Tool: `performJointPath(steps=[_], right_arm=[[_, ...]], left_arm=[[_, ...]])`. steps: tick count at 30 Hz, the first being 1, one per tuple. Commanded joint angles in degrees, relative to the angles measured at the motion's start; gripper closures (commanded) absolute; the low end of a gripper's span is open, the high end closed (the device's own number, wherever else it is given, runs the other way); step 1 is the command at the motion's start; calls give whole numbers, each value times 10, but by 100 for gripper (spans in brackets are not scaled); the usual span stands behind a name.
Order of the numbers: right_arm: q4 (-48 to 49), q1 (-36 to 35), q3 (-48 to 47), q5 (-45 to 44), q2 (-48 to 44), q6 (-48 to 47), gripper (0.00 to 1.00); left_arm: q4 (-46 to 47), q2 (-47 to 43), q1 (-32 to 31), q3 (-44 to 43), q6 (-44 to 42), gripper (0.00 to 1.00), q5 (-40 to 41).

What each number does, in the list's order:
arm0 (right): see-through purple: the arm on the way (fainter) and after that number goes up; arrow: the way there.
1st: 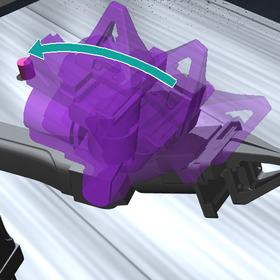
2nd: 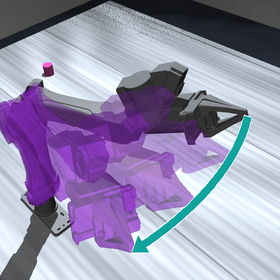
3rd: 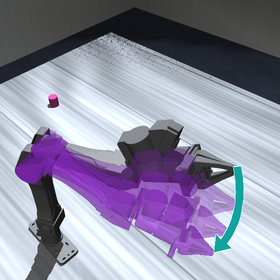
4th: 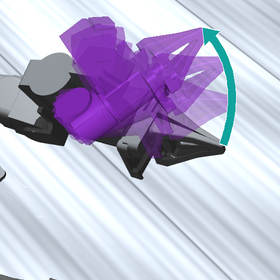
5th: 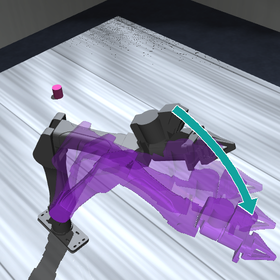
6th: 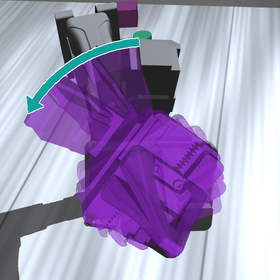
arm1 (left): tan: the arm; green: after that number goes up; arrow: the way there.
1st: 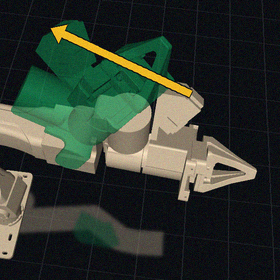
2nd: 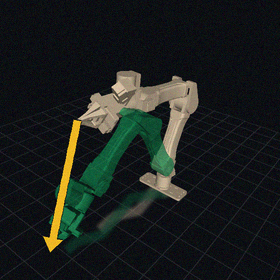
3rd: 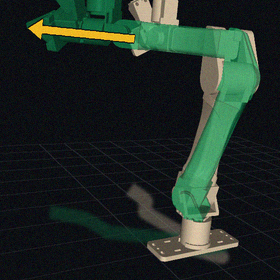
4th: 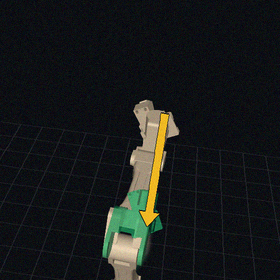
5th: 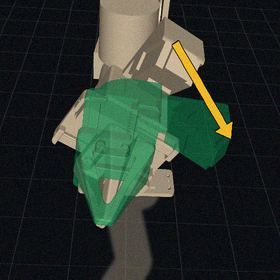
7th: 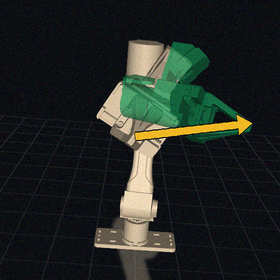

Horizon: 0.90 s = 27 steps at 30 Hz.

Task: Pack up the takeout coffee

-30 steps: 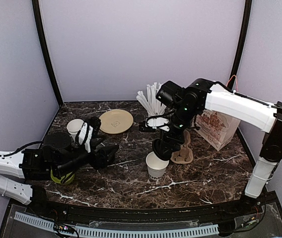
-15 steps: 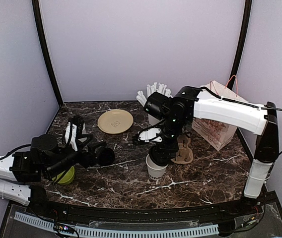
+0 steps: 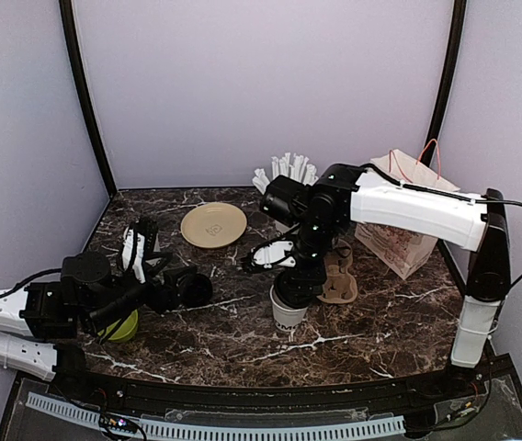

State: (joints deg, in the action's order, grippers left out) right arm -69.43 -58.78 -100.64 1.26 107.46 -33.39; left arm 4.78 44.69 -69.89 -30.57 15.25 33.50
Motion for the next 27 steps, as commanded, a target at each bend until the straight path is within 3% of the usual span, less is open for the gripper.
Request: performJointPath(steps=[1, 12, 14, 18, 22, 27], right_arm=[[1, -9, -23, 3, 15, 2, 24], [-1, -9, -43, 20, 13, 12, 17], [1, -9, -41, 19, 1, 13, 16], [12, -2, -32, 18, -43, 19, 15], [33, 48, -24, 70, -90, 54, 17], [185, 147, 119, 191, -179, 162, 25]], left_arm=[[8, 6, 3, 12, 3, 31, 3], [9, 6, 3, 23, 13, 30, 3], [8, 12, 3, 20, 22, 28, 5], [-30, 49, 8, -17, 80, 15, 5], [-121, 127, 60, -107, 175, 15, -79], [-85, 222, 107, -160, 213, 21, -272]])
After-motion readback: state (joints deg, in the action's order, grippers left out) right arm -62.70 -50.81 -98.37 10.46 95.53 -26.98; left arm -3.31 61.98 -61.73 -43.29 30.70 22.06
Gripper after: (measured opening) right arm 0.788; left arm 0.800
